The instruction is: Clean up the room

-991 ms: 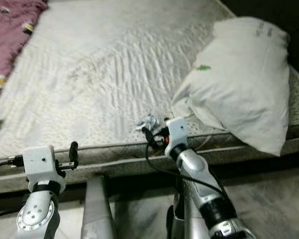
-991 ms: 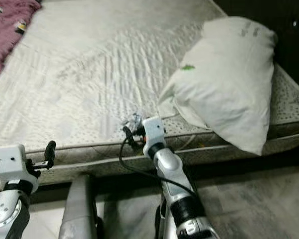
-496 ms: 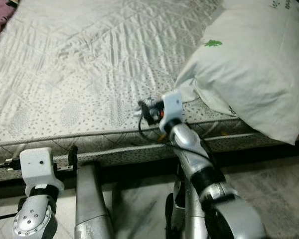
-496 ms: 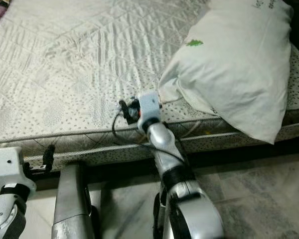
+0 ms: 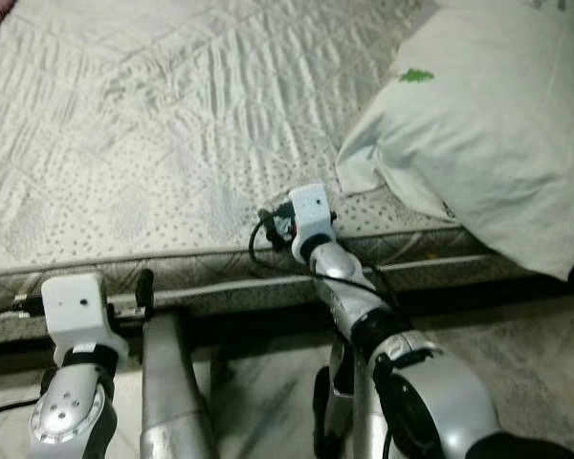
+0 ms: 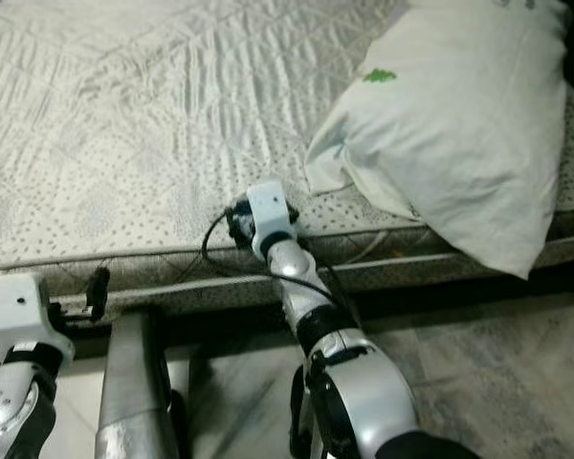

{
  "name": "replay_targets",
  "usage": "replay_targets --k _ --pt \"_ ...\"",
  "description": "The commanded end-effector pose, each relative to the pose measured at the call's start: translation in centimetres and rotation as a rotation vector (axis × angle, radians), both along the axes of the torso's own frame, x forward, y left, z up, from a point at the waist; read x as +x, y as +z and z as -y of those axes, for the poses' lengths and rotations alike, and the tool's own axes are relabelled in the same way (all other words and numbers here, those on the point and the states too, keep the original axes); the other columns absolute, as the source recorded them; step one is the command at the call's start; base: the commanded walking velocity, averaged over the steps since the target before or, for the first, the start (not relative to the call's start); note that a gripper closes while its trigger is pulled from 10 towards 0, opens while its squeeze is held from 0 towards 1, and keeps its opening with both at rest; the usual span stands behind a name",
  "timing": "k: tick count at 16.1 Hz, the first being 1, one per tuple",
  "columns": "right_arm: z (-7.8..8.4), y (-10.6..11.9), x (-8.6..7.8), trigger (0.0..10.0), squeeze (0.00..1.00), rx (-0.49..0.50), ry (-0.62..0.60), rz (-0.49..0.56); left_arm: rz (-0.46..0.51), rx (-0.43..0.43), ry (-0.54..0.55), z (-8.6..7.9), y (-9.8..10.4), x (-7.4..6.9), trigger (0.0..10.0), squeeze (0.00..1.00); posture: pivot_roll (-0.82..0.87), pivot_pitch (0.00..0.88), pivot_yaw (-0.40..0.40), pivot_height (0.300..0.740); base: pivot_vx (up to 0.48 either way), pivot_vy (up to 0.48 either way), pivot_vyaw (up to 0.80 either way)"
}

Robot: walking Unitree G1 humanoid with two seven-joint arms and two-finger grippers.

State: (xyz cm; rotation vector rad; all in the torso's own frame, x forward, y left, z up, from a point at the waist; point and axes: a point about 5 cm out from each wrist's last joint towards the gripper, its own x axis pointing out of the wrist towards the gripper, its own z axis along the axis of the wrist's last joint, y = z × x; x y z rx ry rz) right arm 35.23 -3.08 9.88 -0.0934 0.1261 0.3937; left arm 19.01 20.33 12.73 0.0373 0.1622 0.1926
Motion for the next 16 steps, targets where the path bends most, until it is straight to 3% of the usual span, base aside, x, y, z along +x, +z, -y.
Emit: replay_targets --k 1,7,16 --pt "-0.8 -0.5 -0.4 0.1 0.0 -0.027 0.026 -0.032 -0.017 0.011 0.017 -0.2 -0.4 0.0 10.0 0.0 0.16 0.196 -0.028 0.454 0.0 0.0 0.0" --pt "0.8 -0.1 0.4 0.0 0.0 -0.035 -0.014 -0.006 0.013 0.019 0.012 -0.2 -0.3 1.5 10.0 0.0 0.15 0.145 -0.022 0.454 0.0 0.0 0.0" --pt "6.0 0.3 1.6 0.0 0.0 0.0 -0.138 0.009 0.081 -0.01 -0.019 0.9 -0.6 5.5 10.0 0.0 0.06 0.019 -0.02 0.454 0.0 0.0 0.0"
